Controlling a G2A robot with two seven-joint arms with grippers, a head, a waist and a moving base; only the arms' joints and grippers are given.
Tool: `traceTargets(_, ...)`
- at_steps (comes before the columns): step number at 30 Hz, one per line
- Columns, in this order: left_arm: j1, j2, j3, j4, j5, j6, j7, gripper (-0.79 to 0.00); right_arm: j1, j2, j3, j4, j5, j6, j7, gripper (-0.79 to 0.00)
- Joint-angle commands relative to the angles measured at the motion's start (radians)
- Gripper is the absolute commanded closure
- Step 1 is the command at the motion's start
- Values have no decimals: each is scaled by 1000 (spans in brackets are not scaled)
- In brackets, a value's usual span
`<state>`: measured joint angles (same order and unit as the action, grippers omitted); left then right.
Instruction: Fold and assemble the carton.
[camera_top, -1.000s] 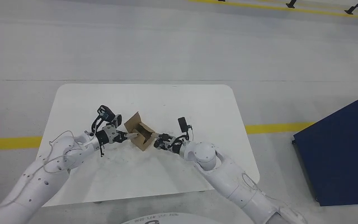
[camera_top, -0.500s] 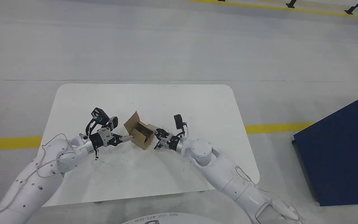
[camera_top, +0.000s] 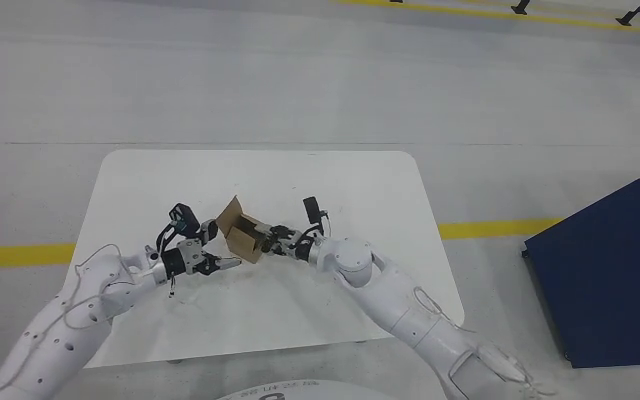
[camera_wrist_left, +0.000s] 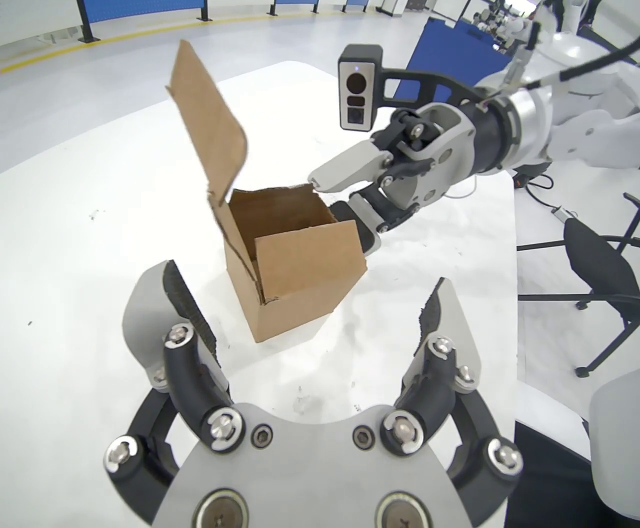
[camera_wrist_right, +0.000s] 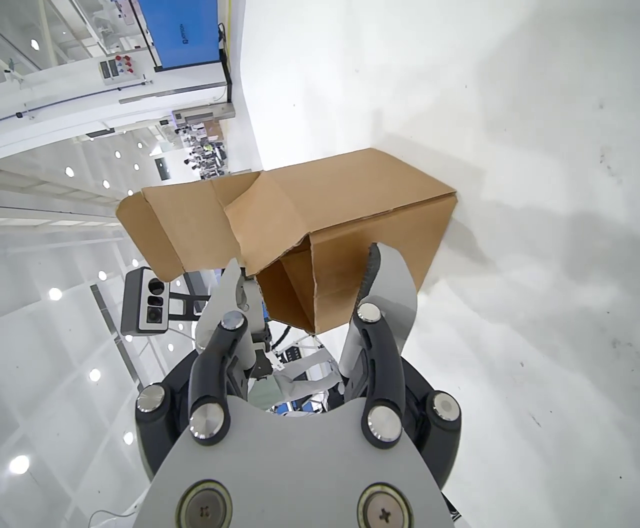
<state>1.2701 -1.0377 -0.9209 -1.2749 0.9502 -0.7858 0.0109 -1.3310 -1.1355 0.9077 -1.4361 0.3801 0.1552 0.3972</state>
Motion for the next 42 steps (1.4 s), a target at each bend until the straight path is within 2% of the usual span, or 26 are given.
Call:
traceTargets(1,9,4,-12,-9,-1,-11,-1,-785,-3,1,12,-5,-3,-1,-1,-533)
traceTargets(8,51,21,-68,-35,-72,-69,-26,-785,-11,8,52,-30,-16,17,17,-536)
traceTargets(12,78,35,-105,-55,-149,-115,-82,-785,-3,8,61,-37,-28,38,34,-551)
traceTargets(19,117,54,-142,-120,-218,-159,-173,-785,14,4,58,-44,-51,67,49,-517)
traceTargets(22,119,59,-198,-148,-106,-74,-95,-785,12,3,58,-43,-54,68,51,-517)
traceTargets(25,125,57,-215,-172,51,2,21,-785,2,2,61,-44,-61,68,43,-511)
traceTargets(27,113,52,-202,-163,94,19,68,-785,-8,2,64,-47,-63,66,37,-496)
traceTargets(30,69,39,-173,-121,32,-12,73,-785,-30,3,72,-53,-63,61,20,-493)
traceTargets(33,15,26,-149,-40,-160,-53,-6,-785,-57,4,83,-64,-62,54,2,-499)
traceTargets(37,-87,0,-103,55,-437,48,-199,-785,-85,7,99,-74,-56,46,-5,-456)
traceTargets(42,-186,-31,-22,134,-583,118,-419,-785,-109,7,109,-88,-63,41,-19,-419)
